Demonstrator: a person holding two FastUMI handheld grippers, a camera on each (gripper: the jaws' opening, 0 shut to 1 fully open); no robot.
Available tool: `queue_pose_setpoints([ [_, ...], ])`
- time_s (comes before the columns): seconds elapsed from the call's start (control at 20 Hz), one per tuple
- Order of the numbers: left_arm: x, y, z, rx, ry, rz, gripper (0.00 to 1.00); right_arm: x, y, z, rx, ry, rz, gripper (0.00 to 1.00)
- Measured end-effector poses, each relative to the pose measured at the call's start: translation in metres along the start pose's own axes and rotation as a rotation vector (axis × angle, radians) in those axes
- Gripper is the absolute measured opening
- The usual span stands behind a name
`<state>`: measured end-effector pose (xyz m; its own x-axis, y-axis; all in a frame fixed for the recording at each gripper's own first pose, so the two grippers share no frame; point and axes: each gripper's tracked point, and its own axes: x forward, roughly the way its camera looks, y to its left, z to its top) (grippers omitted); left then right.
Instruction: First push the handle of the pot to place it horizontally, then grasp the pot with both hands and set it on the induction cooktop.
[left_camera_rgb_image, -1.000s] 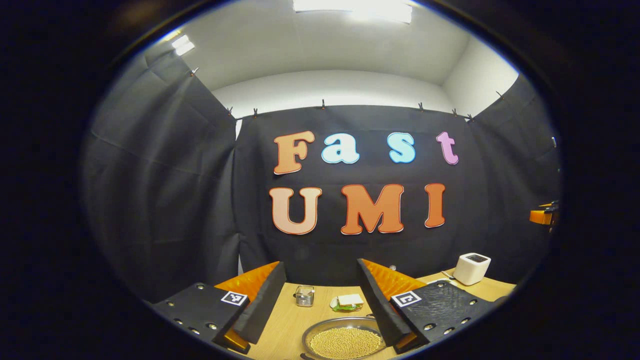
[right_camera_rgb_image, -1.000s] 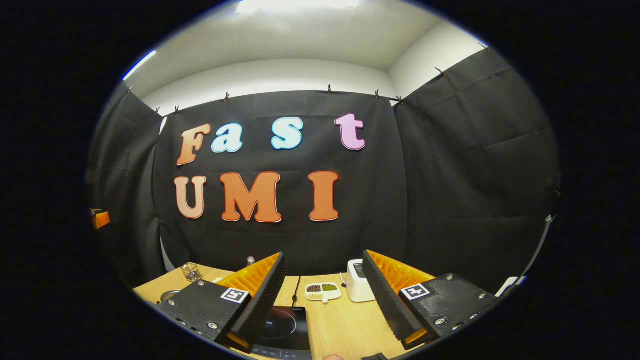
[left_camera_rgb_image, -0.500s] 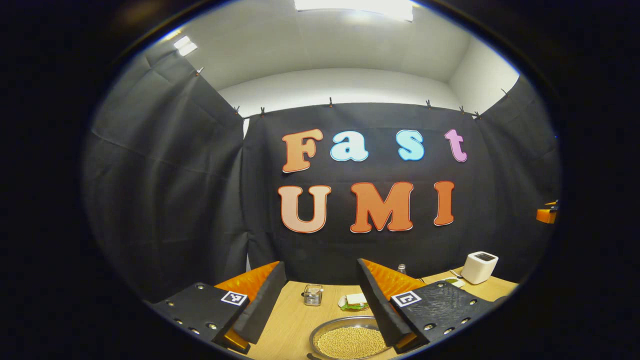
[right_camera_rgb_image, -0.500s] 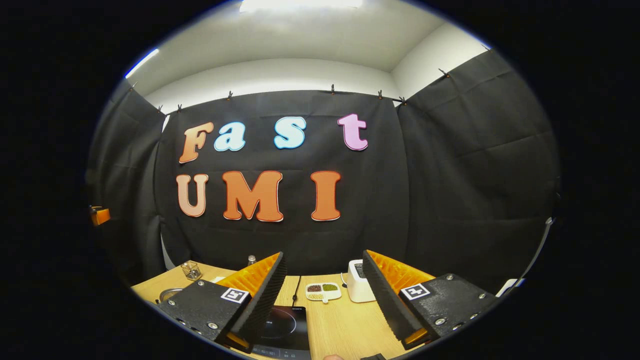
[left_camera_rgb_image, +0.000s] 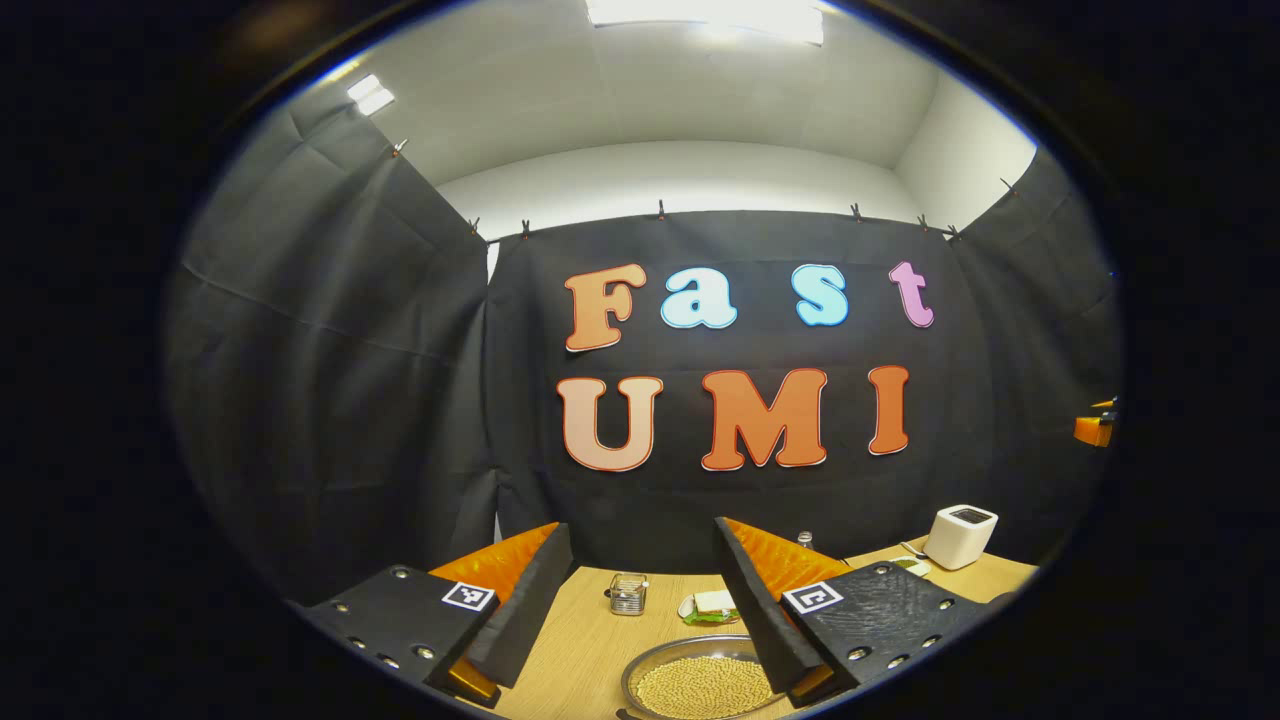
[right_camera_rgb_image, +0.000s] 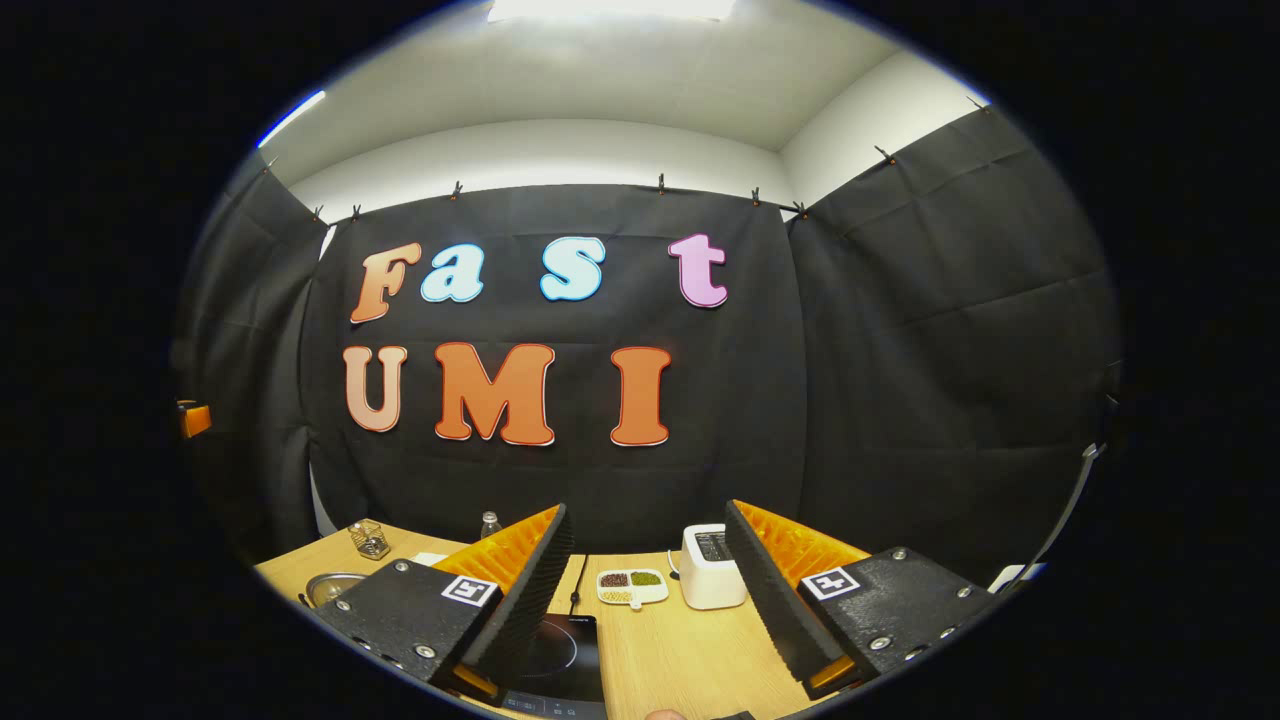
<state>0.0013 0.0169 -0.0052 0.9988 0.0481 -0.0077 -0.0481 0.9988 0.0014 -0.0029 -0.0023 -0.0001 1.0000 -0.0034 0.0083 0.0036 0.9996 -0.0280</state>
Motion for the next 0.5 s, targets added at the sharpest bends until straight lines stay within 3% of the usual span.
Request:
queue_pose_setpoints([
  [0.3,-0.001,-0.011,-0.006,-0.003,0.019,-0.051,0.88,0.003,-0.001,-0.005,-0.01,0.01,-0.002,0.95],
  [0.5,-0.002,-0.013,-0.008,-0.001,0.018,-0.064,0.62,0.004,0.002,-0.008,-0.002,0.023,0.009,0.95],
])
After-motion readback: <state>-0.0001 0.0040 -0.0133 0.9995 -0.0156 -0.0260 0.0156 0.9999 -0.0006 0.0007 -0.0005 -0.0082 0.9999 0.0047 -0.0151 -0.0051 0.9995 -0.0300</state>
